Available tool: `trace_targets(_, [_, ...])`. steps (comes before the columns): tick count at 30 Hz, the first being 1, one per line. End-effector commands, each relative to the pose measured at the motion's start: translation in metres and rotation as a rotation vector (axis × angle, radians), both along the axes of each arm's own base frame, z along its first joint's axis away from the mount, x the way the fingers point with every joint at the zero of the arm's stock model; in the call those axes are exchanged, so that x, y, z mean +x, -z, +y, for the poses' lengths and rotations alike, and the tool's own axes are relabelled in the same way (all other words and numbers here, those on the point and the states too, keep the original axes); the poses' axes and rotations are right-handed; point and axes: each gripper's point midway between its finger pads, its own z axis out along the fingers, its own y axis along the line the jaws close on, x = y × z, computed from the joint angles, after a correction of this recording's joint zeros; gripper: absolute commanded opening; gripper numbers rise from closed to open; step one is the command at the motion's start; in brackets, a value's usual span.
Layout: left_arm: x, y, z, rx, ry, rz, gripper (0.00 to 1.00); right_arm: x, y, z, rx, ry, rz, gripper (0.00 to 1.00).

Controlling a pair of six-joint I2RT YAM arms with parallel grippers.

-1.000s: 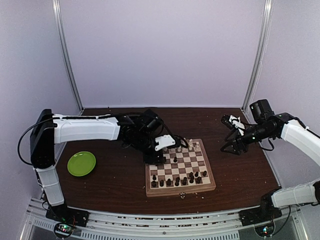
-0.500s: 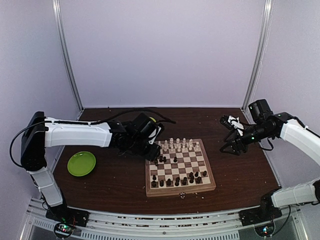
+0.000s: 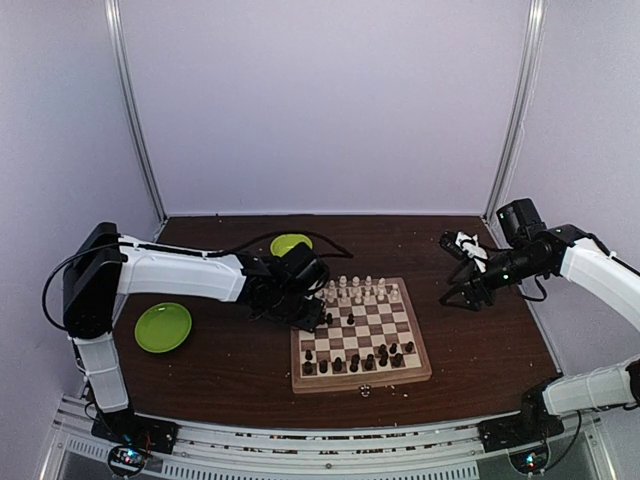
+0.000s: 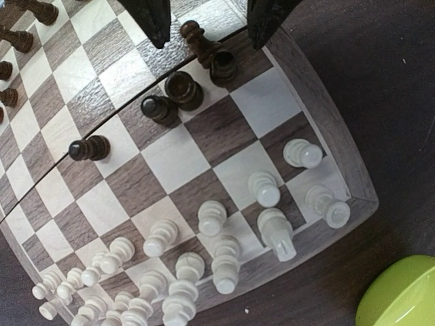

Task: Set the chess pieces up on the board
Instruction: Pick up the pawn from the chessboard.

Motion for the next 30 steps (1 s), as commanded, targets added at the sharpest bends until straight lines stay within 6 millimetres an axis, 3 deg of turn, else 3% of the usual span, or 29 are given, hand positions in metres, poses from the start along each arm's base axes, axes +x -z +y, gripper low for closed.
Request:
trace_targets(1, [0.003,0.002,-0.011,-0.031,-0.018,0.016,0.39,0.001,-0.007,0.002,0.000,-0.012,-0.020,0.64])
trace_targets(14, [-0.002,0.023,-0.010,0.015,0.013,0.057,0.36,0.001,-0.005,0.002,-0.013,-0.016,-0.018,0.64])
trace_targets(22, [-0.006,0.026,-0.001,0.048,0.014,0.062,0.28,0.000,-0.004,0.002,-0.014,-0.015,-0.016,0.64])
trace_targets(30, [-0.008,0.021,0.003,0.045,0.014,0.055,0.28,0.000,-0.005,0.003,-0.012,-0.016,-0.019,0.64])
